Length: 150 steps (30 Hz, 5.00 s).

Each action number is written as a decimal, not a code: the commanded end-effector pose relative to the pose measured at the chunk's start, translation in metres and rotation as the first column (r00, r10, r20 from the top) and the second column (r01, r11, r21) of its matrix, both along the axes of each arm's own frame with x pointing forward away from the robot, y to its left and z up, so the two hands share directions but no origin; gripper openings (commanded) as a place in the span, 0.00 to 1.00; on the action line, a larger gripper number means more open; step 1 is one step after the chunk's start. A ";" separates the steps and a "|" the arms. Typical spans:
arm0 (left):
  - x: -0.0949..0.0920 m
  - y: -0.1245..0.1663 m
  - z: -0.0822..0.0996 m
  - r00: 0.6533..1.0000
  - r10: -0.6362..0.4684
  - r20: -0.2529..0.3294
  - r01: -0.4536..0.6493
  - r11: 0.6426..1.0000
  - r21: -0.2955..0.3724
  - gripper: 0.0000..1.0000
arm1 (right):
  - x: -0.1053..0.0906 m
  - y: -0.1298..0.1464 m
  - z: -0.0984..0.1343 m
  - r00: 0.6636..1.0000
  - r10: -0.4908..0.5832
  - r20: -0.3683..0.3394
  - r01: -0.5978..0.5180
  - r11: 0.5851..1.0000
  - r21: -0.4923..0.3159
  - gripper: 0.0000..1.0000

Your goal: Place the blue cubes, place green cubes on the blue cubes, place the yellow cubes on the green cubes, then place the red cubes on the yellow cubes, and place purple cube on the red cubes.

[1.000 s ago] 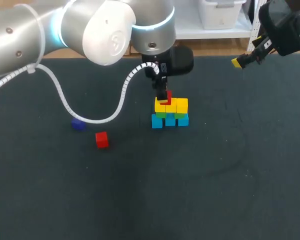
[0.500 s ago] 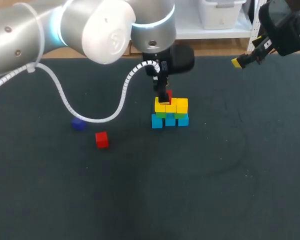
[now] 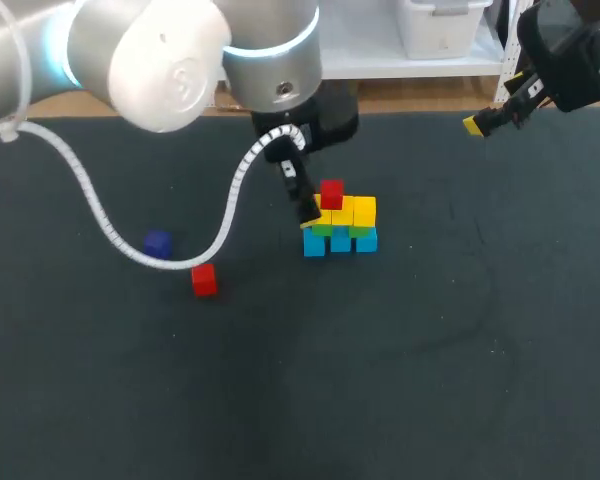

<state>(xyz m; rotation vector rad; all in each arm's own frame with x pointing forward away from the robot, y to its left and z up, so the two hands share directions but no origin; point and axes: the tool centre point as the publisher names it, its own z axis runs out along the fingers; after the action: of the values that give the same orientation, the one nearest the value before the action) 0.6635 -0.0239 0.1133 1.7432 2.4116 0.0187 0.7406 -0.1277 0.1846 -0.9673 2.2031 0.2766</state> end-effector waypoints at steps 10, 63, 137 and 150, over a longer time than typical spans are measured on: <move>-0.064 0.047 -0.021 0.963 0.258 0.075 -0.255 0.966 -0.048 1.00 | -0.001 0.000 0.000 1.000 -0.002 0.001 0.002 1.000 -0.001 1.00; -0.039 0.130 -0.092 0.975 0.048 -0.216 -0.017 0.990 0.143 1.00 | -0.001 0.000 0.000 1.000 -0.002 0.001 0.002 1.000 -0.001 1.00; 0.035 -0.004 0.048 0.926 -0.374 -0.053 0.377 0.907 0.189 0.00 | -0.001 0.000 0.000 1.000 -0.002 0.001 0.002 1.000 -0.001 1.00; 0.042 -0.059 0.035 0.890 -0.447 -0.088 0.456 0.878 0.147 0.00 | -0.001 0.000 0.000 1.000 -0.002 0.001 0.002 1.000 -0.001 1.00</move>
<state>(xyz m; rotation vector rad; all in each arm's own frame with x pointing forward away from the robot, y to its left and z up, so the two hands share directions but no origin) 0.6980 -0.0724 0.1510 2.3463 1.9807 0.1291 0.7405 -0.1277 0.1846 -0.9674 2.2030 0.2766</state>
